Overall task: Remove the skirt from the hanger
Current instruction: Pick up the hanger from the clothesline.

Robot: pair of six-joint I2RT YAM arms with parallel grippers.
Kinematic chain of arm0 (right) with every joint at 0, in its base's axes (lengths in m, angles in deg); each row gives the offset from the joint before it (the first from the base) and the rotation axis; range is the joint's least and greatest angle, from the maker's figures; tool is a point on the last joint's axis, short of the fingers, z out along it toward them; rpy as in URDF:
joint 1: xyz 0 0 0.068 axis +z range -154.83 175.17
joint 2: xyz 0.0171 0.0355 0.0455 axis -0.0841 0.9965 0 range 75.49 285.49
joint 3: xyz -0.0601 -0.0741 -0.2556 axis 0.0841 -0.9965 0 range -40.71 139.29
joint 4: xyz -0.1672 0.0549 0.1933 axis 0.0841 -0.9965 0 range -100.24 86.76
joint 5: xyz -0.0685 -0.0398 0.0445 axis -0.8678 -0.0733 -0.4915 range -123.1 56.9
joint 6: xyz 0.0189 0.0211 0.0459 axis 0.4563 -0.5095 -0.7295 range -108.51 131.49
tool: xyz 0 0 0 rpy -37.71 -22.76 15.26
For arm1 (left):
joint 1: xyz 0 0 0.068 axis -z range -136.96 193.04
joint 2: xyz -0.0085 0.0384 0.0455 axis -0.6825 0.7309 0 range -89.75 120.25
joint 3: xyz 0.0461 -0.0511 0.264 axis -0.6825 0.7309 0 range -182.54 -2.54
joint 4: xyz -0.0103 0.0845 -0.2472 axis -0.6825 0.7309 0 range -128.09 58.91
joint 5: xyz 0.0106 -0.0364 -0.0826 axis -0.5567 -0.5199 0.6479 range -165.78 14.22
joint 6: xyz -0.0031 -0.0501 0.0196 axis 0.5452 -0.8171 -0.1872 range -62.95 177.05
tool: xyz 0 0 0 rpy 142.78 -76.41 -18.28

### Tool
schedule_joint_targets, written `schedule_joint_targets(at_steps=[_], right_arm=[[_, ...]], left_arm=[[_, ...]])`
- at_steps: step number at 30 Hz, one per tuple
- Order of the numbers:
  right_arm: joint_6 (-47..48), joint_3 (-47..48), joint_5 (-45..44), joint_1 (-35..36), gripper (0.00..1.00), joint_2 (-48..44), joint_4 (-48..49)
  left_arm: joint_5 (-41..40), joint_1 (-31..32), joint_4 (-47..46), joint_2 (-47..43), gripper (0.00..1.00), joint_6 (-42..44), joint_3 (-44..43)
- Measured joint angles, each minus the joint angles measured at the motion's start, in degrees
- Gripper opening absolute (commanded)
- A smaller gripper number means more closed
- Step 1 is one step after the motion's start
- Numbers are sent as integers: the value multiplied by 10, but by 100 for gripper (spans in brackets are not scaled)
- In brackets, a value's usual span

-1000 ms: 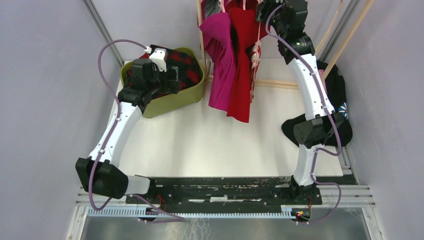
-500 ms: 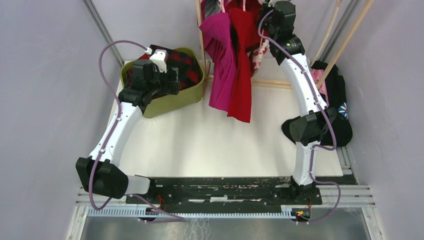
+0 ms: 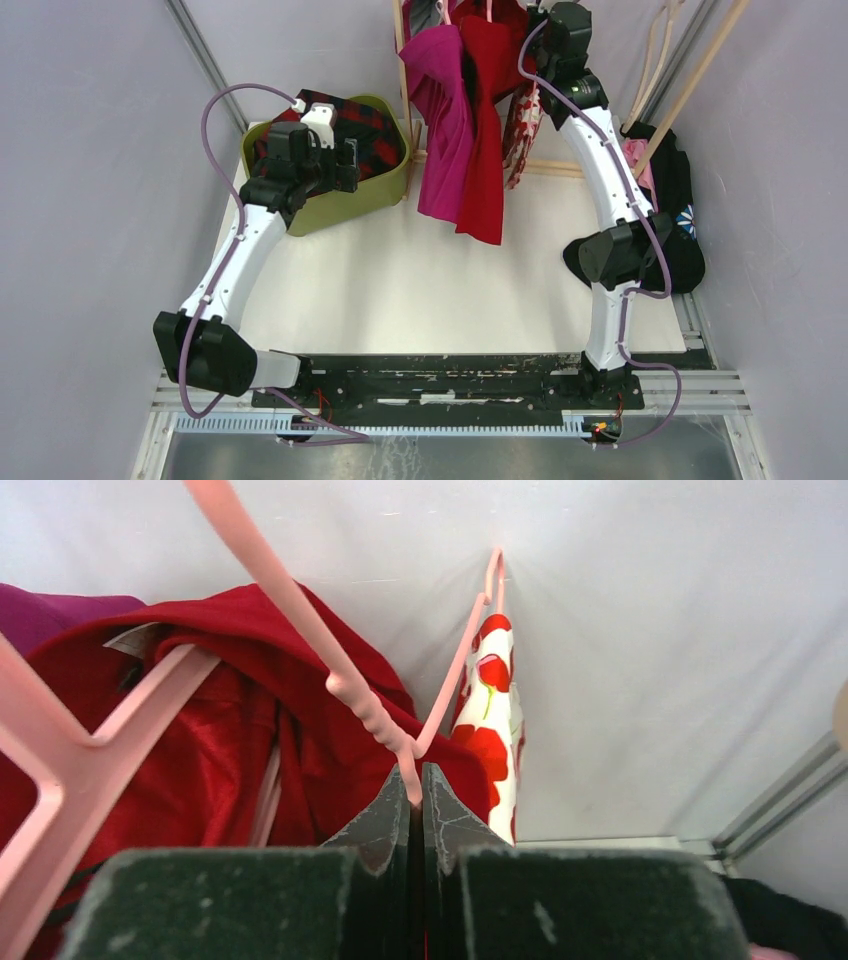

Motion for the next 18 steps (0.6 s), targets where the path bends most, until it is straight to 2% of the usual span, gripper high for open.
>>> schedule_joint_targets(at_steps=[7, 18], right_arm=[[95, 0, -28, 0, 1, 9, 30], [169, -8, -24, 8, 1, 8, 57]], left_arm=[[0, 0, -2, 1, 100, 0, 4], [0, 0, -7, 10, 100, 0, 5]])
